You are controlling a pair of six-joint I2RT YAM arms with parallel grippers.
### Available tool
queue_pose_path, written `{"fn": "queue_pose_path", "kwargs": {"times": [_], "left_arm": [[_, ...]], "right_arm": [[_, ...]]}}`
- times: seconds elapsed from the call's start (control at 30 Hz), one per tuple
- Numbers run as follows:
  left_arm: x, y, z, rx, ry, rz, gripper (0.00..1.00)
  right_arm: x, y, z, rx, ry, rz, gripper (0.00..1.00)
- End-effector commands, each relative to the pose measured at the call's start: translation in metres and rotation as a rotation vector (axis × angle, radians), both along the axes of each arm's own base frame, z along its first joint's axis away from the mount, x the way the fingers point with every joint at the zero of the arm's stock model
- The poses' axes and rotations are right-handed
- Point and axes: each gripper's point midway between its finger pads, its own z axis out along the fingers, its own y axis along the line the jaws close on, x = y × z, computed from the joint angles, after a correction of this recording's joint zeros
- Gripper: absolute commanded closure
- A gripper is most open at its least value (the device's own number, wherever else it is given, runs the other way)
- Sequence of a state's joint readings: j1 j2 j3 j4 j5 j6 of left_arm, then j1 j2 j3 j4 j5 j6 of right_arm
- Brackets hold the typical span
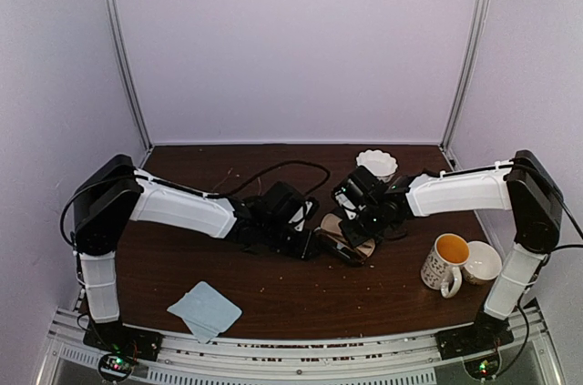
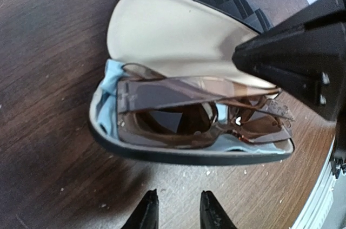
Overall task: Organize the sunglasses
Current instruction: Adjust the sunglasses in the sunglasses case.
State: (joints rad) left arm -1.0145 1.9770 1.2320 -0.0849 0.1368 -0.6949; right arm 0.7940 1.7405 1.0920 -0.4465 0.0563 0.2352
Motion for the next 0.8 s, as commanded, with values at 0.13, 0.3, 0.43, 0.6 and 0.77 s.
{"fn": "queue_pose_path", "kwargs": {"times": [0.13, 0.3, 0.43, 0.6, 0.77], "left_arm": [[0.004, -0.020, 0.003, -0.032, -0.008, -0.033, 0.71], [0.006, -0.025, 0.001, -0.034, -0.009, -0.046, 0.71], [0.007, -0.029, 0.000, -0.037, -0.011, -0.053, 0.71], [0.008, -0.031, -0.001, -0.039, -0.014, -0.059, 0.71], [0.006, -0.033, -0.007, -0.042, -0.001, -0.067, 0.72]], "right_arm": [[-0.014, 0.009, -0.017, 0.063, 0.094, 0.017, 1.00], [-0.021, 0.015, -0.025, 0.094, 0.140, 0.015, 1.00], [-0.024, 0.019, -0.028, 0.111, 0.159, 0.017, 1.00], [-0.025, 0.023, -0.031, 0.120, 0.174, 0.018, 1.00], [-0.027, 0.029, -0.032, 0.155, 0.196, 0.001, 1.00]]}}
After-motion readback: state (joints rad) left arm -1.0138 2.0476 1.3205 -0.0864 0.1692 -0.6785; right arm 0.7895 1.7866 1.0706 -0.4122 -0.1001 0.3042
